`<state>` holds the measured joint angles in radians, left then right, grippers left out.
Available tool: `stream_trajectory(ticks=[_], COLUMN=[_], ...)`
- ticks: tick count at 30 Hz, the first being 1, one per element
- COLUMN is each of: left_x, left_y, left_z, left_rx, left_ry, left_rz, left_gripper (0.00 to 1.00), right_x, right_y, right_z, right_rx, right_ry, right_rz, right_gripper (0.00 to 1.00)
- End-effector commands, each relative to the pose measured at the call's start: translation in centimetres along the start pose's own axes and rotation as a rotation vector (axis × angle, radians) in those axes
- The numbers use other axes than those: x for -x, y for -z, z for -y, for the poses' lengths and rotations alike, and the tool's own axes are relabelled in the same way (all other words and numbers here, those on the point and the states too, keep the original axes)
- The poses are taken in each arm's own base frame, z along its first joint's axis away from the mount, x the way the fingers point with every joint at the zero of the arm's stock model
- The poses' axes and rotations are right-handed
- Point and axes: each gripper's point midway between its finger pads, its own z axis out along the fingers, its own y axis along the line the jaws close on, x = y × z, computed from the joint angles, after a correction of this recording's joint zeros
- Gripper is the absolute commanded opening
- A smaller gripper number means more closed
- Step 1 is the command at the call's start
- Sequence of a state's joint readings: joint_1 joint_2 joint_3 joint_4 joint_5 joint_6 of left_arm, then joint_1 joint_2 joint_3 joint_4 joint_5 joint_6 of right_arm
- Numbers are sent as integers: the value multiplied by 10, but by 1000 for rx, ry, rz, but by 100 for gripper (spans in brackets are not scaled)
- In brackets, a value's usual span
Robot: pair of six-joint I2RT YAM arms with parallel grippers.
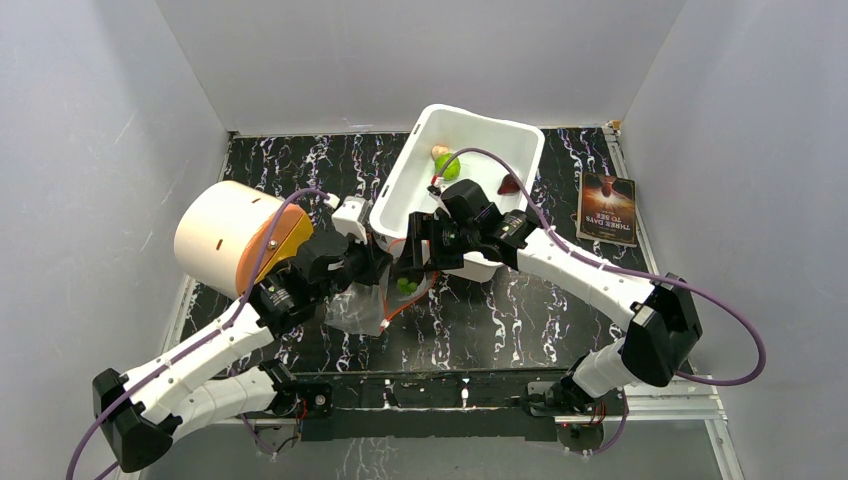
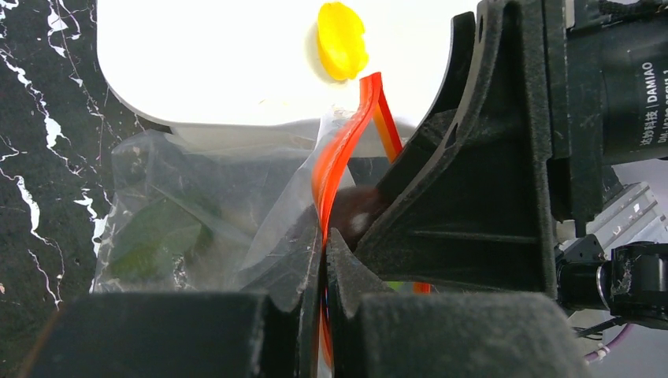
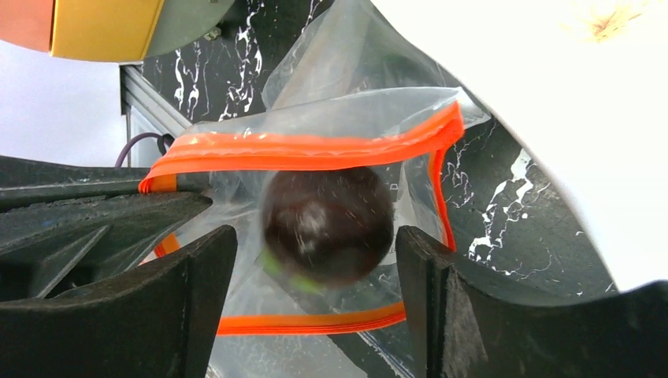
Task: Place the food in the zip-top bag and seal the zipper
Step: Place the fake fruit in the zipper food storage bag, then pick up the fake fruit from the bin.
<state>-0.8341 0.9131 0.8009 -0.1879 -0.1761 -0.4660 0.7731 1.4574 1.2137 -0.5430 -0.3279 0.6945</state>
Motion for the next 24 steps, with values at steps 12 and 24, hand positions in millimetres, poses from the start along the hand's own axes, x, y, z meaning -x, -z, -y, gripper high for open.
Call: stream_trajectory(ticks=[12,24], left_x=[17,9], left_y=[7,5], left_z=[-1,-7], left_rx=[7,21], left_ry=[8,-7], left_rz=[68,60], left_gripper=[0,0], right_x=[28,43], right_y=[17,31], right_z=[-26,-29], right_rx=[60,25], right_ry=[66,132], right_rz=[114,166], right_gripper=[81,76])
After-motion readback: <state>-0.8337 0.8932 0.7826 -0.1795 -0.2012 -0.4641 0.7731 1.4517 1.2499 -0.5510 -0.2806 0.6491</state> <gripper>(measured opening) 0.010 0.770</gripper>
